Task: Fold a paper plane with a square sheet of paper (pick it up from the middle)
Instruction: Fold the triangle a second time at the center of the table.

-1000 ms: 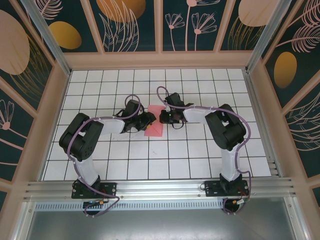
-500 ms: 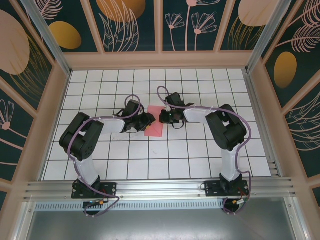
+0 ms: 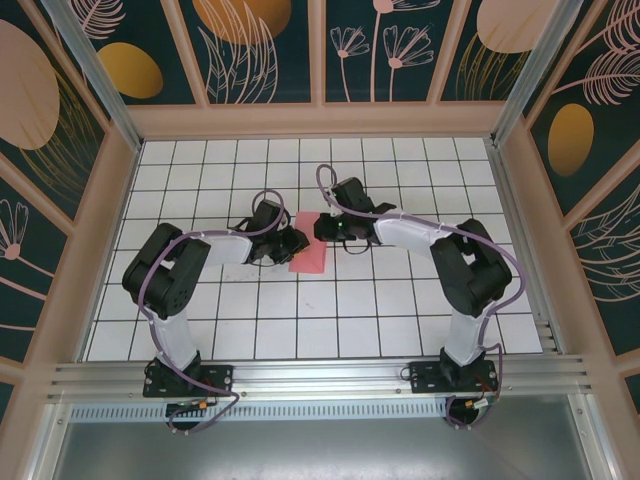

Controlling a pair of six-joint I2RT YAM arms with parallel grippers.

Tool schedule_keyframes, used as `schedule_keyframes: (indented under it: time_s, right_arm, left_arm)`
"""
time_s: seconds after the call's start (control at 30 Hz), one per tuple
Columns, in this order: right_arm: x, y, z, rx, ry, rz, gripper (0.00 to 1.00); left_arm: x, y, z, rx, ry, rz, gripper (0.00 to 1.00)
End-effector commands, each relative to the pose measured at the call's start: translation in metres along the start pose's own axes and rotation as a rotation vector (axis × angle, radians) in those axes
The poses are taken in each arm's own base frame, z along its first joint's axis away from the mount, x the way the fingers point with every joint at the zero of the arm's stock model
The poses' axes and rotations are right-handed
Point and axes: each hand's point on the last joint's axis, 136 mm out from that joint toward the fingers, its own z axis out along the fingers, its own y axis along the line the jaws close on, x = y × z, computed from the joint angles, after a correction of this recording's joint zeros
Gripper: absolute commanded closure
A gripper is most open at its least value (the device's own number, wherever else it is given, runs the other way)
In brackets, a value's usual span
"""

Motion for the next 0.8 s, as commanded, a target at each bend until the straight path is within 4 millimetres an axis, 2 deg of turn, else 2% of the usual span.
schedule_keyframes:
  time_s: [0.0, 0.17, 0.4, 0.77]
  right_arm:
    - [0.022, -0.005, 0.005, 0.005, 0.068, -0.008, 0.89]
    - [0.029, -0.023, 0.021, 0.068, 0.097, 0.004, 0.89]
    - [0.026, -0.04, 0.037, 0.104, 0.105, 0.022, 0.9]
    - [0.031, -0.054, 0.042, 0.104, 0.113, 0.078, 0.9]
  left_arm:
    - [-0.001, 0.011, 0.004, -0.056, -0.001, 0.012, 0.77]
    - [-0.002, 0.011, 0.004, -0.058, -0.002, 0.012, 0.77]
    - [0.0, 0.005, -0.003, -0.035, -0.006, 0.012, 0.76]
    - [0.005, 0.004, -0.007, -0.008, 0.005, -0.014, 0.6]
